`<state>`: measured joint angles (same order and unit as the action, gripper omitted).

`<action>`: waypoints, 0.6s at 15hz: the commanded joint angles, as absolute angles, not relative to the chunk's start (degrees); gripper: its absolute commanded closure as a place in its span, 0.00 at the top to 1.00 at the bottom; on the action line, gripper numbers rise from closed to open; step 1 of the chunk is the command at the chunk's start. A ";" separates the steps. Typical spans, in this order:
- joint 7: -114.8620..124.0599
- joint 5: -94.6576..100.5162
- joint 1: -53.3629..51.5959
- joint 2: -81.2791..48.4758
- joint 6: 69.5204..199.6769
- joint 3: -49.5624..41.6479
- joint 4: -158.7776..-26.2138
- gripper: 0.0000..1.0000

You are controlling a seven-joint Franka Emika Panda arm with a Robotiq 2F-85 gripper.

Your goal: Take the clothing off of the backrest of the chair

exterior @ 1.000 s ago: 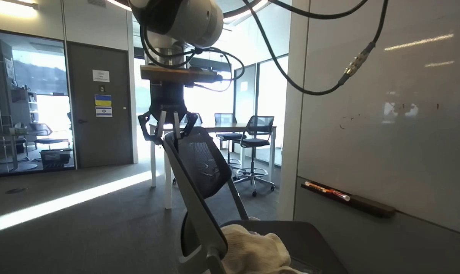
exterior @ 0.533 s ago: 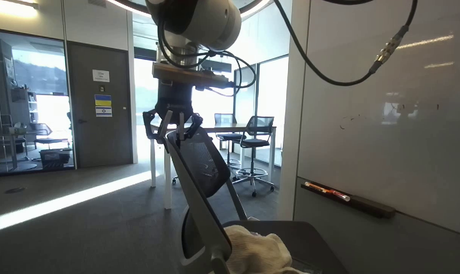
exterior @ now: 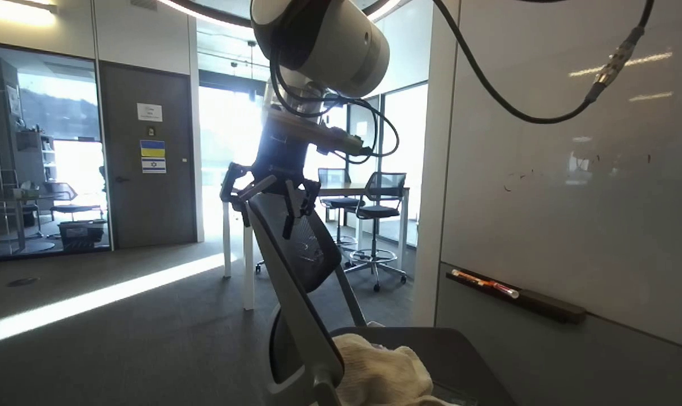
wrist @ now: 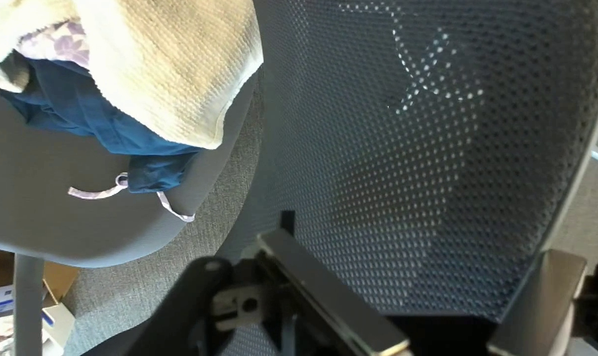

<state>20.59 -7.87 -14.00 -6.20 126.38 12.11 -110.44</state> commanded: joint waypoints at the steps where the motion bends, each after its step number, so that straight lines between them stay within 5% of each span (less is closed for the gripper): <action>1: 9.85 -11.05 -10.97 3.53 127.35 10.70 -120.38 1.00; 9: -6.83 -21.31 -11.08 13.14 131.56 9.10 -125.13 1.00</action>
